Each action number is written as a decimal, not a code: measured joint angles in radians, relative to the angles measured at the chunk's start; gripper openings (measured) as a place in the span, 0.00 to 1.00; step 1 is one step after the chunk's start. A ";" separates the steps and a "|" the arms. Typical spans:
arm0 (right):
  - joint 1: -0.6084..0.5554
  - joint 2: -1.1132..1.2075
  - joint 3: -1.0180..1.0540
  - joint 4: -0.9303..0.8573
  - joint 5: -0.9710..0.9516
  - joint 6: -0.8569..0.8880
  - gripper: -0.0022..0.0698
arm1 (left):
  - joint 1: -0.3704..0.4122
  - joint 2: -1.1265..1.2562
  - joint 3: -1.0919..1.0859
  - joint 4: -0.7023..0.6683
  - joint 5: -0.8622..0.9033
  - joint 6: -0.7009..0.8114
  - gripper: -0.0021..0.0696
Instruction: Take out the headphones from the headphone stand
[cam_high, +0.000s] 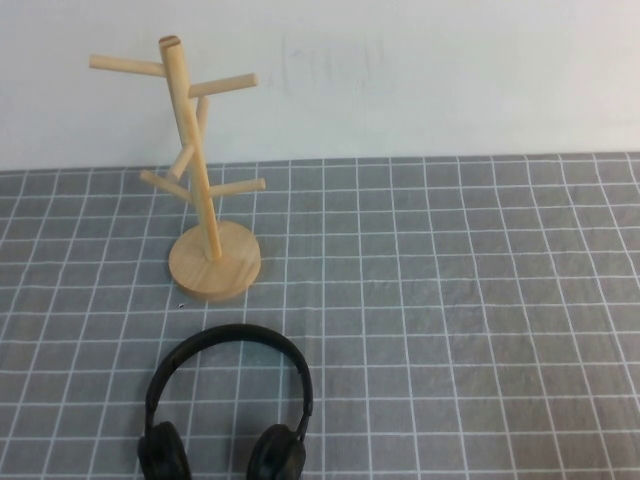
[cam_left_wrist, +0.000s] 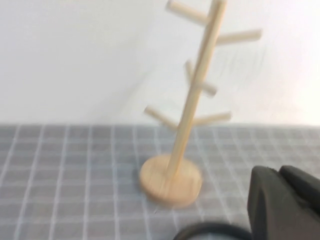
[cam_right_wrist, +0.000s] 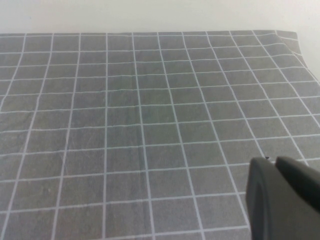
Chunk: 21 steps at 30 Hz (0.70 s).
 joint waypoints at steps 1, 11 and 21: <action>0.000 0.000 0.000 0.000 0.000 0.000 0.02 | 0.000 0.010 0.024 -0.006 -0.051 -0.002 0.02; 0.000 0.000 0.000 0.000 0.000 0.000 0.02 | 0.000 0.024 0.117 0.064 -0.145 -0.012 0.02; 0.000 0.000 0.000 0.000 0.000 0.000 0.02 | 0.000 0.024 0.132 0.130 -0.161 -0.012 0.02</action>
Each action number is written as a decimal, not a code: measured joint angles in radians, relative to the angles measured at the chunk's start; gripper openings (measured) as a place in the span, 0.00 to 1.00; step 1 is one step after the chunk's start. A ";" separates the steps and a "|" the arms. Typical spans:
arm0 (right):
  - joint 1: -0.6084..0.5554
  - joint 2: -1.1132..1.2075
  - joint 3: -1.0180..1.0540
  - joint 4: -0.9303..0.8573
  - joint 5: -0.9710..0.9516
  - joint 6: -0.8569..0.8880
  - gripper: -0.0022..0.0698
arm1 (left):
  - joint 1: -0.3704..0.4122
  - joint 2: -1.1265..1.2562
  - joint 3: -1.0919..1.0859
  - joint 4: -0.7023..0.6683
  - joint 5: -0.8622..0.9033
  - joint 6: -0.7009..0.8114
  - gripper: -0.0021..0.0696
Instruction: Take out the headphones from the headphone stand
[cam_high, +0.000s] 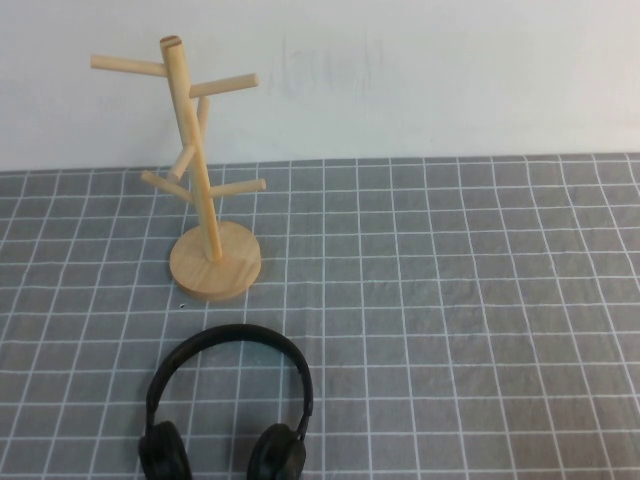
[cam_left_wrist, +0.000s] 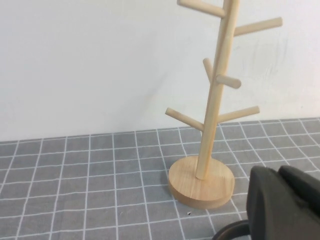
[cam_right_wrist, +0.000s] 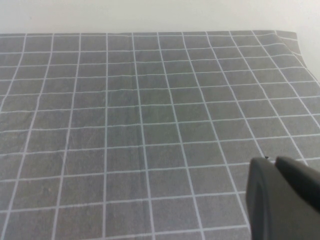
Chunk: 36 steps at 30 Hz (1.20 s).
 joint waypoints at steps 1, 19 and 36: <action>0.000 0.000 0.000 0.000 0.000 0.000 0.02 | 0.000 0.000 0.011 0.007 -0.014 0.000 0.02; 0.000 0.000 0.000 0.000 0.000 0.000 0.02 | 0.000 0.000 0.062 0.030 -0.054 0.038 0.02; 0.000 0.000 0.000 0.000 0.000 0.000 0.02 | 0.039 -0.036 0.075 -0.080 0.028 0.221 0.02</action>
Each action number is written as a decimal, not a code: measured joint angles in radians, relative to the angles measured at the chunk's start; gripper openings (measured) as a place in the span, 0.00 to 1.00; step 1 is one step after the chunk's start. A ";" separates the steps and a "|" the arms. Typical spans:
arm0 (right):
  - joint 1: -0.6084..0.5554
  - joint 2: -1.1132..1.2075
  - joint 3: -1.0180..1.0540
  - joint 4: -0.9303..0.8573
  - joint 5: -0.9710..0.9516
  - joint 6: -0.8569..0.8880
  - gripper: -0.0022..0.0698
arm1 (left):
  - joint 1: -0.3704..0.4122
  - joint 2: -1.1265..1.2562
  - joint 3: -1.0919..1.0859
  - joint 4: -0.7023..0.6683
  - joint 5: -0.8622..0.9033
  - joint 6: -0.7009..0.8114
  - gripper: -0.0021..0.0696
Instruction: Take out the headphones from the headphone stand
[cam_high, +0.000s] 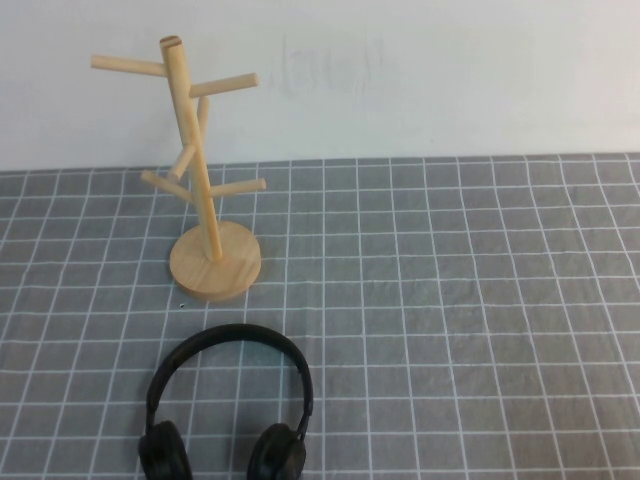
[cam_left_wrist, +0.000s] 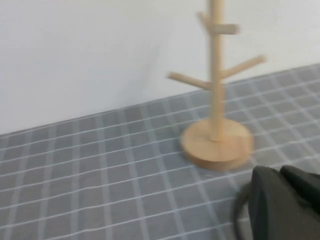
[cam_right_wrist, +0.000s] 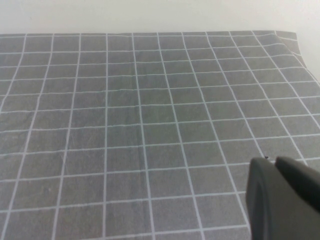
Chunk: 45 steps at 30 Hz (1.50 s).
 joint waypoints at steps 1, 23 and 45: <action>0.000 0.000 0.000 0.000 0.000 0.000 0.02 | 0.018 -0.015 0.010 0.016 0.000 -0.012 0.02; 0.000 0.000 0.000 0.000 0.000 0.000 0.02 | 0.185 -0.051 0.230 0.056 -0.077 -0.268 0.02; 0.000 0.000 0.000 0.000 0.000 0.000 0.02 | 0.187 -0.051 0.230 0.064 -0.076 -0.269 0.02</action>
